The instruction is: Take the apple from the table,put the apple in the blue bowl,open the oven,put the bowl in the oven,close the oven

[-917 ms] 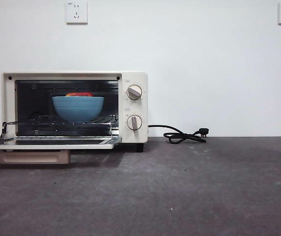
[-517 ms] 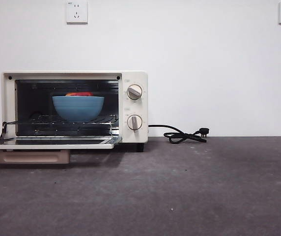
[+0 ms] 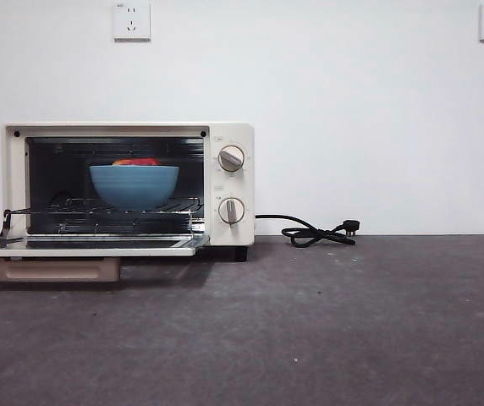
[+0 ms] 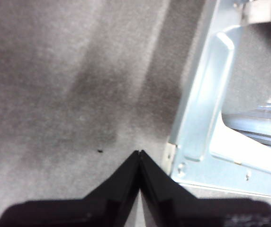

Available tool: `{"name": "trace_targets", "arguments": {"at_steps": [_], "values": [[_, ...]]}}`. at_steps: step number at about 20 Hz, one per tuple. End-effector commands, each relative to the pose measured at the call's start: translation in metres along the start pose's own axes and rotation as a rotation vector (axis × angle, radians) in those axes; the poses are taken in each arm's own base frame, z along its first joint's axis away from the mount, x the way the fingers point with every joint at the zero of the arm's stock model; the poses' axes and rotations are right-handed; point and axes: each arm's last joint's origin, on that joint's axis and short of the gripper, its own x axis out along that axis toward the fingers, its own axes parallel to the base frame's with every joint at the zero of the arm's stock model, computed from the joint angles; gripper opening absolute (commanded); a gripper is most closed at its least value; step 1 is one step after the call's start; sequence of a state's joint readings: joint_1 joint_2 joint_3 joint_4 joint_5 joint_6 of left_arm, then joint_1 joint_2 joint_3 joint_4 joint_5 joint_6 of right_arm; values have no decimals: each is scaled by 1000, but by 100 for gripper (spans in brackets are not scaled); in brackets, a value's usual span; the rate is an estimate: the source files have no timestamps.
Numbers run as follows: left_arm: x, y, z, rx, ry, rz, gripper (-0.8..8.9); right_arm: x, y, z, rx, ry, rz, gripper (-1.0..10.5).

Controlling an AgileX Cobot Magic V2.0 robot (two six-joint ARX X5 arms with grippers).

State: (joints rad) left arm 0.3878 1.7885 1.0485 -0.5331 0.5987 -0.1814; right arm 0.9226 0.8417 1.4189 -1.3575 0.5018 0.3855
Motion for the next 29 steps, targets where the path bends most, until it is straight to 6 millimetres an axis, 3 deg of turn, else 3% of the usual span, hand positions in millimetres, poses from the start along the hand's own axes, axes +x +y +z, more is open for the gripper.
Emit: {"name": "trace_targets", "arguments": {"at_steps": [1, 6, 14, 23, 29], "values": [[3, 3, 0, -12, 10, -14, -9, -5, -8, -13, 50, 5, -6, -12], [0, 4, 3, -61, -2, -118, -9, -16, -19, -23, 104, -35, 13, -12], [-10, -4, 9, -100, -17, -339, -8, -16, -19, -23, 101, -36, 13, -12], [-58, -44, 29, -55, -274, -468, -8, -16, -20, -23, 77, -48, -14, -12], [-60, -72, 37, -5, -332, -533, -8, -16, -20, -23, 78, -51, -22, -12]]}}
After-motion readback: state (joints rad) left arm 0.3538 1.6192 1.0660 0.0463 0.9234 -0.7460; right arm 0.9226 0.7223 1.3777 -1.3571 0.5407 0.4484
